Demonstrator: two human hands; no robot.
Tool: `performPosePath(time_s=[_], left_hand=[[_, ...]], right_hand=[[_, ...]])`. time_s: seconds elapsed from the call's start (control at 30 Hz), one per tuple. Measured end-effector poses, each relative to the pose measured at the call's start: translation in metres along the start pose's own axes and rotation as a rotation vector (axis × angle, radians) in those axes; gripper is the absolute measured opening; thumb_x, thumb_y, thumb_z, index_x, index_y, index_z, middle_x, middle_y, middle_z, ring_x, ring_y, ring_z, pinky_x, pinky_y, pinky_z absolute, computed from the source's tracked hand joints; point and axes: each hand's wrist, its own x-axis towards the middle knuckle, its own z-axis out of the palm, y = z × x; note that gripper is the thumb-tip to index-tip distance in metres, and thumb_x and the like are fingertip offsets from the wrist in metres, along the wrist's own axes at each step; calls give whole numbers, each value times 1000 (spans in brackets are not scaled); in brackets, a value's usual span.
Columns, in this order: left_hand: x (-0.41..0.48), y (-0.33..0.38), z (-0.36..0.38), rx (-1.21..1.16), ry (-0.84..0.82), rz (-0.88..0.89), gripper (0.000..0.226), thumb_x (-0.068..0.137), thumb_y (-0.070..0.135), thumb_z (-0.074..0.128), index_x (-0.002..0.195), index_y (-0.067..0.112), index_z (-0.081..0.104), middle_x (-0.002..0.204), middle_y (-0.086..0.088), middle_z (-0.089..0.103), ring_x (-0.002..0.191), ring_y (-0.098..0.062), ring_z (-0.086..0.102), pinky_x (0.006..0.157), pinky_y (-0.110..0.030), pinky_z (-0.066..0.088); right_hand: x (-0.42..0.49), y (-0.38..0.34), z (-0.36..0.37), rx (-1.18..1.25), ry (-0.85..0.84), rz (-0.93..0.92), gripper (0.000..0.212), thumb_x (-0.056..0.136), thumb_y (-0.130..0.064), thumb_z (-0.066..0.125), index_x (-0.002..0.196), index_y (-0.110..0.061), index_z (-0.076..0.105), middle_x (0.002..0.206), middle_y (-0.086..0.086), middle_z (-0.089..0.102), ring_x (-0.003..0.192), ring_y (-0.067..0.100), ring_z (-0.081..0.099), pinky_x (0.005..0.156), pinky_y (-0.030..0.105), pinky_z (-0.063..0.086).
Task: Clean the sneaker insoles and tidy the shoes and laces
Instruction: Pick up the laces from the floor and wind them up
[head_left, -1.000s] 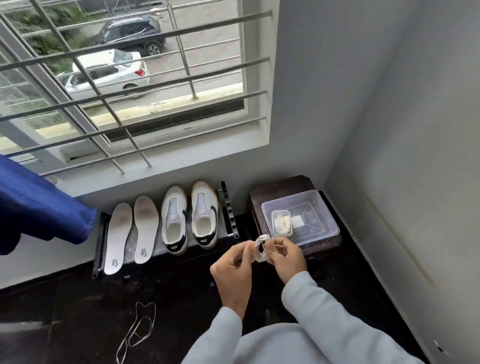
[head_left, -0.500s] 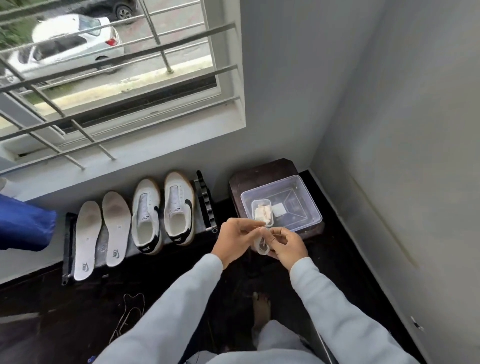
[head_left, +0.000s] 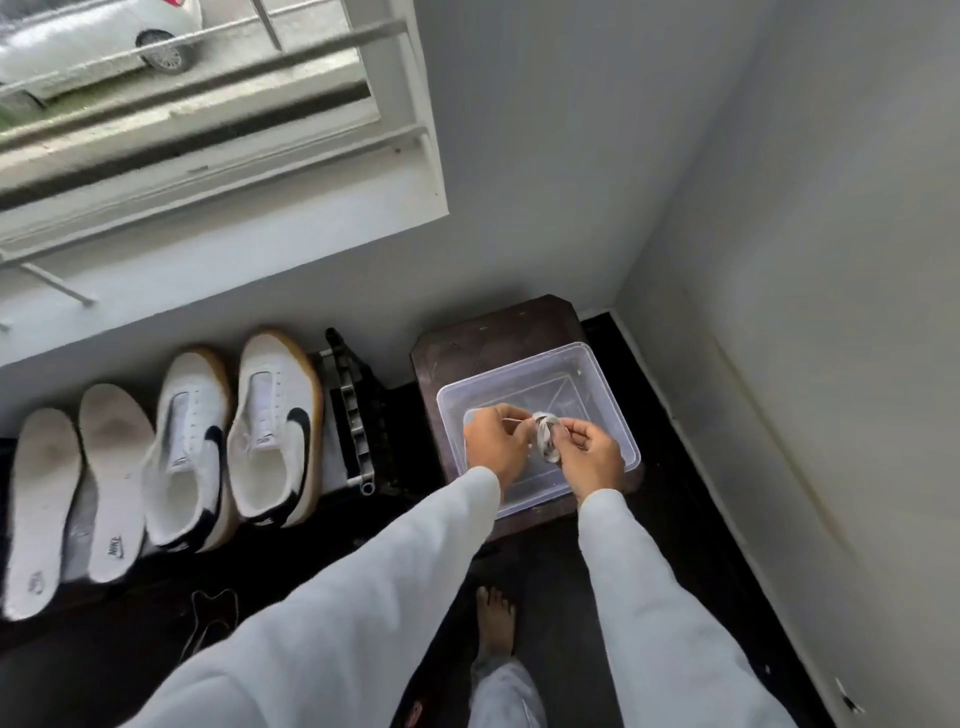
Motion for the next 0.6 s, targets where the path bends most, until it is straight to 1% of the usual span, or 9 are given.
performPosePath(time_s=[0.1, 0.17, 0.23, 0.3, 0.37, 0.43, 0.5, 0.6], left_hand=[[23, -15, 19, 73, 15, -14, 17, 94, 7, 64, 105, 6, 77, 102, -10, 79, 96, -23, 74, 94, -37, 59], [30, -23, 27, 78, 26, -41, 20, 93, 6, 63, 106, 8, 77, 105, -9, 78, 100, -24, 73, 96, -40, 59], [33, -31, 32, 70, 7, -77, 23, 93, 5, 61, 109, 8, 77, 109, -9, 78, 106, -26, 71, 100, -41, 56], [36, -37, 33, 68, -6, -100, 28, 94, 2, 59, 118, 5, 73, 117, -12, 75, 113, -27, 68, 105, -38, 53], [36, -42, 33, 68, -8, -106, 30, 95, 2, 59, 123, 4, 70, 123, -12, 73, 117, -27, 66, 106, -36, 52], [35, -43, 32, 57, -27, -109, 31, 95, 3, 59, 125, 4, 68, 124, -12, 72, 118, -27, 65, 107, -37, 52], [33, -42, 31, 28, -50, -111, 33, 95, -1, 57, 126, 3, 67, 126, -12, 71, 118, -26, 66, 107, -38, 53], [26, -40, 27, -14, -78, -99, 38, 95, -8, 51, 129, 3, 65, 128, -13, 70, 120, -25, 66, 107, -37, 53]], right_hand=[[26, 15, 14, -52, 41, -15, 9, 92, -23, 67, 99, -18, 70, 98, 2, 71, 94, 20, 66, 81, 30, 54], [36, 23, 23, -73, 53, -9, 9, 91, -22, 67, 98, -17, 70, 100, 4, 72, 93, 21, 66, 77, 27, 52], [42, 30, 30, -105, 56, -3, 10, 92, -20, 66, 99, -14, 70, 102, 5, 72, 92, 21, 65, 76, 27, 51], [45, 35, 36, -146, 61, -6, 13, 94, -18, 63, 103, -11, 70, 106, 7, 71, 94, 22, 64, 80, 31, 54], [46, 39, 39, -180, 69, -24, 15, 95, -17, 62, 105, -10, 70, 110, 9, 70, 99, 25, 65, 84, 36, 56], [47, 42, 41, -217, 61, -44, 16, 95, -18, 62, 106, -11, 70, 111, 10, 70, 102, 27, 65, 86, 40, 57], [47, 45, 41, -268, 43, -64, 19, 95, -20, 63, 110, -11, 69, 113, 10, 68, 104, 29, 64, 87, 43, 58], [44, 47, 38, -340, 36, -87, 22, 94, -15, 63, 115, -11, 67, 118, 11, 64, 110, 30, 60, 90, 46, 57]])
